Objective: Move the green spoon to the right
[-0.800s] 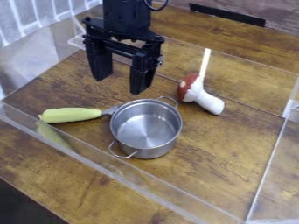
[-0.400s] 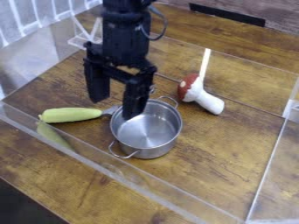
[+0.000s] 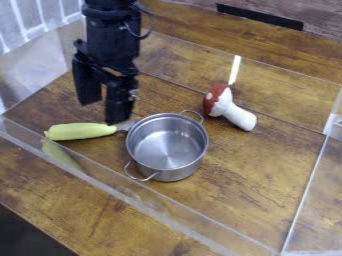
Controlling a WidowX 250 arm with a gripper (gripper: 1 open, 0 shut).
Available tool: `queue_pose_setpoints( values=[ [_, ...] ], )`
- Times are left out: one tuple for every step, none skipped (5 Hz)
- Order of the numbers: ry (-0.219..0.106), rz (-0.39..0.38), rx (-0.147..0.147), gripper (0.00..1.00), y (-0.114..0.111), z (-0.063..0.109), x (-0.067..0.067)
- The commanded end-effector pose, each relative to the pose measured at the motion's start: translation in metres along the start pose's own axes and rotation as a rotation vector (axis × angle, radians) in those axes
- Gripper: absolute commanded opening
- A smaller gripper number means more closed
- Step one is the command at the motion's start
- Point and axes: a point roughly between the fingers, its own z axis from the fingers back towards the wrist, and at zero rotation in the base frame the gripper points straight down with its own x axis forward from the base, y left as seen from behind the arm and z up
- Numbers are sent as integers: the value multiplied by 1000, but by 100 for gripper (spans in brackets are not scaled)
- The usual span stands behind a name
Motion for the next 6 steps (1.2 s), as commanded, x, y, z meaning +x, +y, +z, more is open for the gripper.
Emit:
queue_pose_setpoints(
  values=[
    [-34,-91,44,100,29,2,-3],
    [-33,-167,58,100,45,-12,-6],
    [-44,-256,58,100,49,-33,-3],
    [-59,-322,55,100,50,-56,1],
    [-71,-338,48,100,53,-68,5],
    [-79,-338,46,0,57,-71,7]
  ],
)
